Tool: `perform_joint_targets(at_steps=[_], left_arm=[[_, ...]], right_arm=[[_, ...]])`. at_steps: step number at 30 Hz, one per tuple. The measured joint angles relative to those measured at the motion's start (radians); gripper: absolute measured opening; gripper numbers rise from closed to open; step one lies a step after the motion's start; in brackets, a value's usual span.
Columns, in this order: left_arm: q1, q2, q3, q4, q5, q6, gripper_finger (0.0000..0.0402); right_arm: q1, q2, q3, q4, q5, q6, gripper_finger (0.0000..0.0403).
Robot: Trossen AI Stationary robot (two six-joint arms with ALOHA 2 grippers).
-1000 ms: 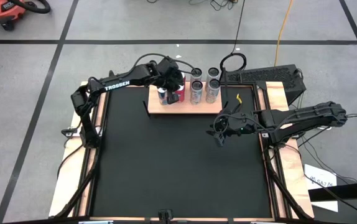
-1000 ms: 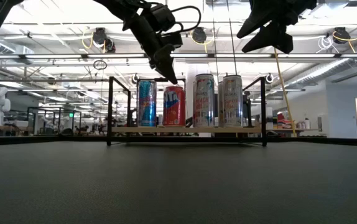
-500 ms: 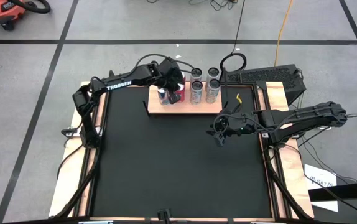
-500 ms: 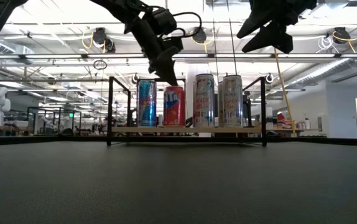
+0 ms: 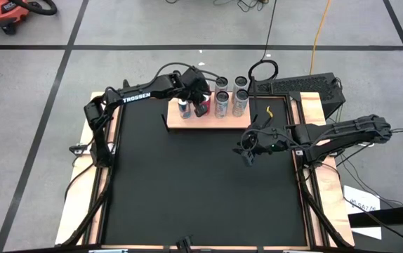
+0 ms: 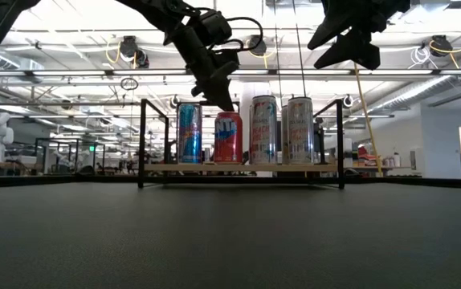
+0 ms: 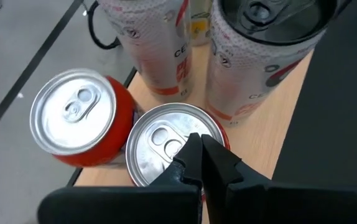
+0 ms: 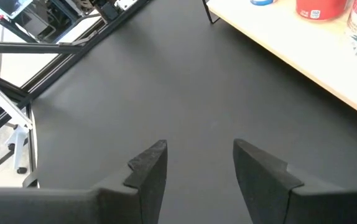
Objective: Place canned beverage on shelf
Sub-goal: Adjust the front orange soda can on the shelf
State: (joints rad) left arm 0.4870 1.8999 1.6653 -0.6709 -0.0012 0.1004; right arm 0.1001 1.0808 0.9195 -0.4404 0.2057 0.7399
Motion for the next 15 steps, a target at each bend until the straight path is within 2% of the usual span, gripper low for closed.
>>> perform_joint_targets(at_steps=[5,15], left_arm=[[-0.011,0.0,0.0,-0.024,-0.03,-0.069,0.0],[-0.04,-0.001,-0.002,-0.024,-0.069,-0.096,0.0]], right_arm=[[0.0,0.0,0.0,-0.006,0.0,-0.003,0.0171],[0.0,0.0,0.0,-0.008,-0.001,-0.018,0.0171]])
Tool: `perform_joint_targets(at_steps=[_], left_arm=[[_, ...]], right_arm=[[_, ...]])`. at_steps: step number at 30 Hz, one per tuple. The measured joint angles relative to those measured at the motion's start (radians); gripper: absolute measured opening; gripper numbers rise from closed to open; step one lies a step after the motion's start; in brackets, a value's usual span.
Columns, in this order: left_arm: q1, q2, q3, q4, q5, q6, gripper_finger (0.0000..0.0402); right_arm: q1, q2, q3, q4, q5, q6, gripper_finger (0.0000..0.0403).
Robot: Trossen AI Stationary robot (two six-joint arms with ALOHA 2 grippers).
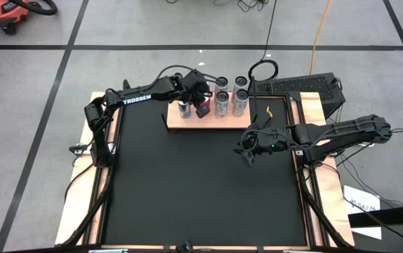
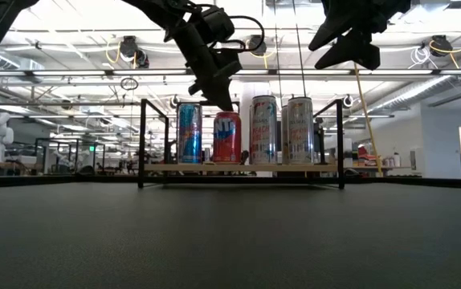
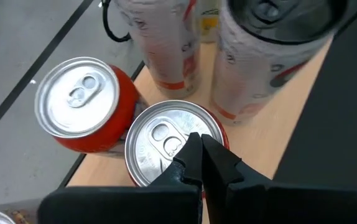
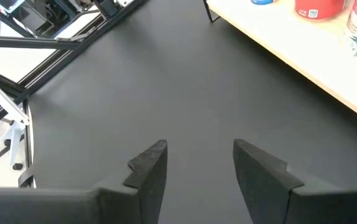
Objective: Place canned beverage on shelf
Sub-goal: Adjust the front orange soda can on the shelf, then remove the front orange soda can from the shelf
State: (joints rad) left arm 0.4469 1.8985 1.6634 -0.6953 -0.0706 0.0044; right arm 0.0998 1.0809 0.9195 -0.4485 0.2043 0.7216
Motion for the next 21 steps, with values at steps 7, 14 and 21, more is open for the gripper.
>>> perform_joint_targets(at_steps=[7,14,21], left_arm=[[-0.003,-0.056,-0.008,-0.028,0.01,0.0,0.0],[-0.002,-0.126,-0.005,0.007,-0.01,0.0,0.0],[-0.003,-0.129,-0.005,0.024,0.015,0.029,0.0]], right_arm=[[0.0,-0.022,0.0,0.01,0.001,-0.004,0.0171],[-0.035,-0.107,0.0,0.04,0.005,-0.064,0.0171],[-0.075,-0.14,0.0,0.044,0.004,-0.054,0.0171]])
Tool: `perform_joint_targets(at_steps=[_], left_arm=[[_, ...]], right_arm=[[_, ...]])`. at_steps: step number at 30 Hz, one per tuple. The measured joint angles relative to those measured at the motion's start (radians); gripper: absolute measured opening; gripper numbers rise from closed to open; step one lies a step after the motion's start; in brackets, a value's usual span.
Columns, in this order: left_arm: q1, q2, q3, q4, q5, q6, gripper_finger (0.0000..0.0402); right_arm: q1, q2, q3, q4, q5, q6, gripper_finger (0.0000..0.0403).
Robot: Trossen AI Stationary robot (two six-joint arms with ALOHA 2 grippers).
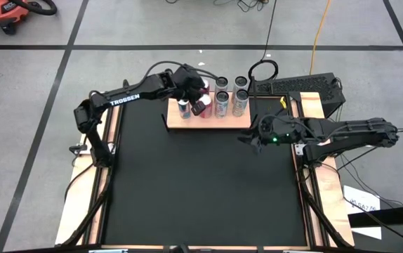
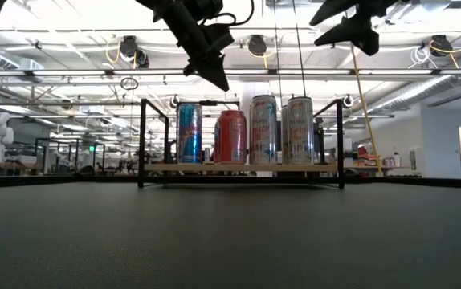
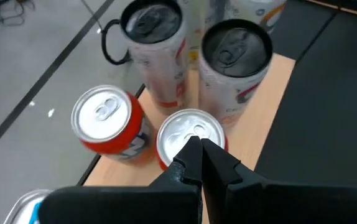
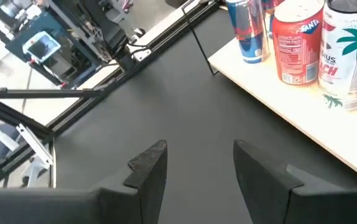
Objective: Place canned beverage on shelf
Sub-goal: Remove the front orange soda can from the shelf
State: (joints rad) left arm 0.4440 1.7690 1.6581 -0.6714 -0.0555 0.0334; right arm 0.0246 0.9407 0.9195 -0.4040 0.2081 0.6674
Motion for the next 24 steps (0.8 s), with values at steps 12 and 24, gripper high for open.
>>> perform_joint_targets(at_steps=[12,24], left_arm=[[0.04,0.037,0.002,0.068,0.0,0.067,0.0],[0.046,0.103,0.002,0.046,0.051,0.139,0.0]], right_arm=[[-0.027,0.185,0.079,0.023,-0.003,-0.071,0.0116],[-0.135,0.307,0.32,-0.162,-0.001,-0.249,0.0014]])
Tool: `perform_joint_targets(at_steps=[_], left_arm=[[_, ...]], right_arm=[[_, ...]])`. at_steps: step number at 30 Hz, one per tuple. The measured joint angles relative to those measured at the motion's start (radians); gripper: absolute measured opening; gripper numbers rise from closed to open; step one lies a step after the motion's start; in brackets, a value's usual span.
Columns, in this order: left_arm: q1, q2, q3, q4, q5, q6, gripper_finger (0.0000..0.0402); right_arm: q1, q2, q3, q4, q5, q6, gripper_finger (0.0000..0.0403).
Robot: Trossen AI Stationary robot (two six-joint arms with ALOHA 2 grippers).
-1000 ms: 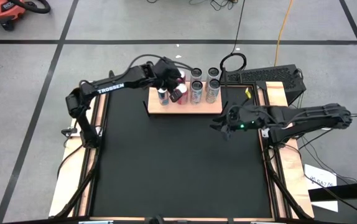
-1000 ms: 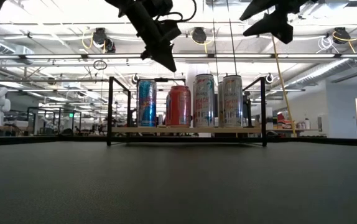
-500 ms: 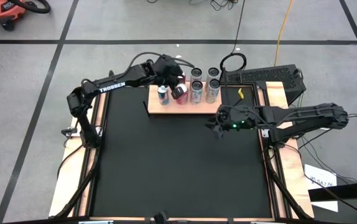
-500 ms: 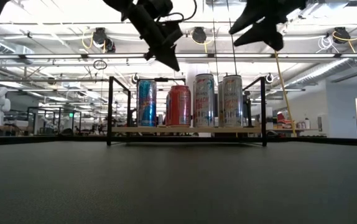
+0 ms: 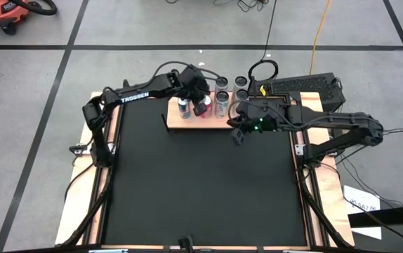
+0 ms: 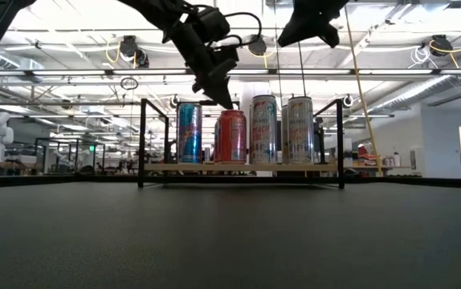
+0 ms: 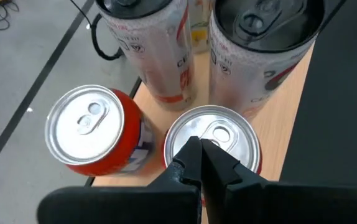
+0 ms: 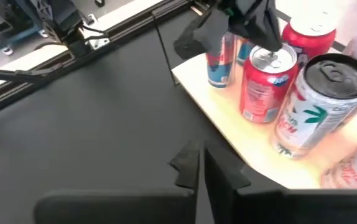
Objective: Place canned beverage on shelf
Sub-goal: Remove the front orange soda can from the shelf
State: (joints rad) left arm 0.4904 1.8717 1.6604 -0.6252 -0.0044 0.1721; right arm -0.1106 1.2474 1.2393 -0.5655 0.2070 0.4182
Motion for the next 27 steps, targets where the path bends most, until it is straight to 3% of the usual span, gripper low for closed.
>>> perform_joint_targets(at_steps=[13,21,27], left_arm=[[-0.011,0.001,0.003,-0.076,0.037,-0.051,0.0],[-0.035,-0.002,0.003,-0.08,0.087,-0.088,0.0],[-0.046,-0.043,0.0,-0.11,0.091,-0.089,0.0]], right_arm=[[-0.062,0.001,0.001,-0.039,-0.06,-0.022,0.0001],[-0.089,0.015,0.001,-0.039,-0.155,-0.063,0.0001],[-0.093,0.067,0.001,0.023,-0.186,-0.134,0.0002]])
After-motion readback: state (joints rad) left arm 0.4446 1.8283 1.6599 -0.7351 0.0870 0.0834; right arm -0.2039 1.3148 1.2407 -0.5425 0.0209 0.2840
